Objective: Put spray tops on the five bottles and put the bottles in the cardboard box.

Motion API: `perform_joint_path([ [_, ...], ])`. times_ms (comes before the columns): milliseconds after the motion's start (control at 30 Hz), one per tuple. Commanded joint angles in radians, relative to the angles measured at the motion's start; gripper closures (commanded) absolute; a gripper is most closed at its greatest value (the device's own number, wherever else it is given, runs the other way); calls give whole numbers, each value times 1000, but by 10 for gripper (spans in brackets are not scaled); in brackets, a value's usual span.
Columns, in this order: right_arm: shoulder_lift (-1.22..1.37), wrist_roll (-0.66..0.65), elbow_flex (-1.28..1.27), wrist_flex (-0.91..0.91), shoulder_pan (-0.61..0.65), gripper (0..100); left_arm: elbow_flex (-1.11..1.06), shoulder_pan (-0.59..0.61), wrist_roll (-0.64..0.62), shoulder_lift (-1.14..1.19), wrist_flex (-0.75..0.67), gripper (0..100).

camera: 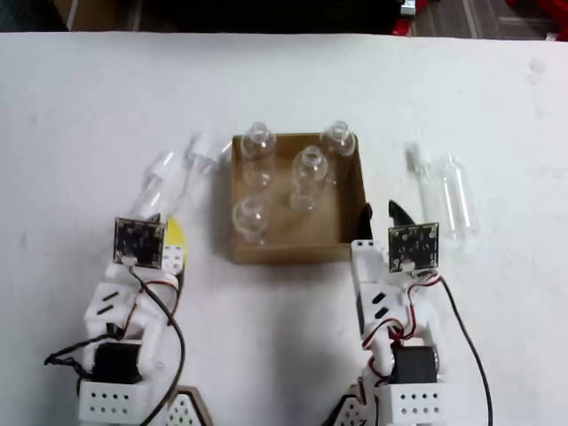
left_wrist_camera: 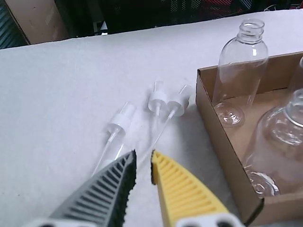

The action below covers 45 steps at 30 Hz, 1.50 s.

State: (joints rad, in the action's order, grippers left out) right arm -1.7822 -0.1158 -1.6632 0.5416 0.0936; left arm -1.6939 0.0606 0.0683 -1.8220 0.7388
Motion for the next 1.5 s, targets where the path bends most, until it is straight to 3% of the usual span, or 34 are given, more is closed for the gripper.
perform_joint_path([
  [0, -4, 11, 2, -25, -2, 893, 2, -8, 8, -7, -15, 938],
  [467, -4, 11, -20, -68, 59, 893, 2, -8, 8, -7, -15, 938],
  [1467, -4, 5, -23, -61, 53, 893, 2, -7, 8, -7, -18, 938],
])
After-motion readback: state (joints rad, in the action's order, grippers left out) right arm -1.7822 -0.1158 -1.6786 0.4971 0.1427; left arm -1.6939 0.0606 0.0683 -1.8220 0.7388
